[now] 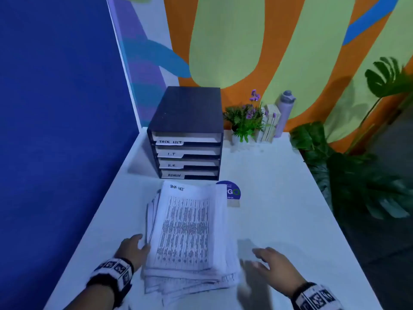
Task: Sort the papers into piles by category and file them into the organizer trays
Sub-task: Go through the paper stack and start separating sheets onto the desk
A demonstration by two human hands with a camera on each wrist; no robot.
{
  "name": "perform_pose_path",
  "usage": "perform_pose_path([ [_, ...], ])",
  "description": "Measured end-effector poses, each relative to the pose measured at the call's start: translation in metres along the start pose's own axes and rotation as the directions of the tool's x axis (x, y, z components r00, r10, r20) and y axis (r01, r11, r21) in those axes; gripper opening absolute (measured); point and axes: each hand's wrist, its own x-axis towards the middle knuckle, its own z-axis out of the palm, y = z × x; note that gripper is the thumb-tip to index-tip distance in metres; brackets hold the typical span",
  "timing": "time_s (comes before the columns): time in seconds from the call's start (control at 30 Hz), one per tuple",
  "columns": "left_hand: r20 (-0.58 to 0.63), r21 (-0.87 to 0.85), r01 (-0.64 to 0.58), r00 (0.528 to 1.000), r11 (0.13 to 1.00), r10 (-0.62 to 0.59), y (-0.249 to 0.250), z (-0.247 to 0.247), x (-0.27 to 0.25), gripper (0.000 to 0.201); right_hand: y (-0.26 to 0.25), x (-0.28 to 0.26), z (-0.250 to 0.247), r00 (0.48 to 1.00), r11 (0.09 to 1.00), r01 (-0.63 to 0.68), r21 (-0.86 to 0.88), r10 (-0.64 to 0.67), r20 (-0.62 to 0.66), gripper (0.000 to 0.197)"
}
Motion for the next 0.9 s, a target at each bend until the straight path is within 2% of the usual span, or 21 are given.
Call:
perform_pose_path([
  [0.13,0.049,-0.046,0.029,0.998,0.998,-0.027,0.009,0.009,0.0,0.057,-0.023,0.023,0.01,0.999,0.998,0.028,0.064,-0.027,-0.023,0.042],
  [0.27,0.044,-0.047,0.031,0.999,0.998,-0.029,0.025,0.015,-0.001,0.05,-0.049,0.049,0.021,0.996,0.992,-0.027,0.121,0.037,-0.078,0.05],
  [0.33,0.036,-0.072,0.044,0.998,0.996,-0.041,0.027,0.019,0.001,0.052,-0.058,0.062,0.027,0.991,0.988,-0.096,0.123,0.107,-0.082,0.06],
  [0.43,0.033,-0.096,0.039,0.999,0.995,-0.036,0.027,0.023,-0.001,0.062,-0.068,0.079,0.038,0.969,0.957,-0.242,0.162,0.248,-0.017,0.083],
  [0.47,0.043,-0.108,0.039,0.998,0.993,-0.034,0.026,0.024,-0.002,0.065,-0.071,0.083,0.042,0.961,0.948,-0.273,0.163,0.276,0.005,0.085],
  [0.53,0.046,-0.131,0.029,0.999,0.991,-0.024,0.022,0.025,-0.004,0.06,-0.076,0.087,0.05,0.958,0.951,-0.285,0.122,0.285,0.022,0.077],
  [0.7,0.052,-0.168,-0.046,0.997,0.985,0.055,0.017,0.03,-0.021,0.015,-0.076,0.078,0.058,0.962,0.952,-0.268,0.149,0.273,-0.016,0.045],
  [0.73,0.067,-0.172,-0.04,0.996,0.984,0.053,0.013,0.031,-0.024,0.011,-0.073,0.075,0.059,0.964,0.956,-0.26,0.137,0.264,-0.013,0.039],
  [0.83,0.098,-0.18,-0.005,0.995,0.984,0.023,0.004,0.026,-0.039,0.014,-0.065,0.06,0.065,0.971,0.968,-0.24,0.065,0.239,0.03,0.018],
  [0.9,0.031,-0.173,0.008,1.0,0.985,-0.002,0.001,0.025,-0.048,0.013,-0.06,0.052,0.068,0.968,0.966,-0.248,0.074,0.244,0.052,0.02],
])
